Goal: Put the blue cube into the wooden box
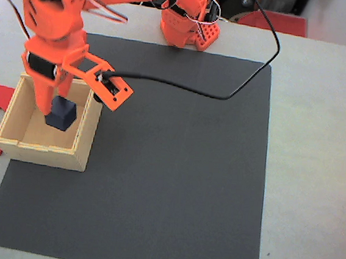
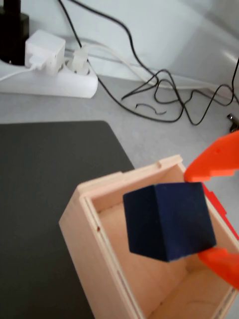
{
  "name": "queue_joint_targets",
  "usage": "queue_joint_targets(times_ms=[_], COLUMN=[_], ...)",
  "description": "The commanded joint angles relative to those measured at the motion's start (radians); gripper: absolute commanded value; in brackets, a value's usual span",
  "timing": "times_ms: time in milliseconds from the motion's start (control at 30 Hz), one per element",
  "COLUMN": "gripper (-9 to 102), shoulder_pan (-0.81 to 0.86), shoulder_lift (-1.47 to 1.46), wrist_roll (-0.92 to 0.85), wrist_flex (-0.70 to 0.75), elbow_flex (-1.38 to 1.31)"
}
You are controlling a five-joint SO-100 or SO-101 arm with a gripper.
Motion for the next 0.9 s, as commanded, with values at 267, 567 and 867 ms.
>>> queue_joint_targets(times_ms=[267, 567, 867], gripper=[0, 0, 0], shoulder_pan=[0.078, 0.147, 0.094], shoulder_lift=[0.003, -0.1, -0.183], wrist_roll=[-0.055, -0.077, -0.046], wrist_flex=[0.005, -0.002, -0.041], elbow_flex=[0.04, 0.031, 0.003])
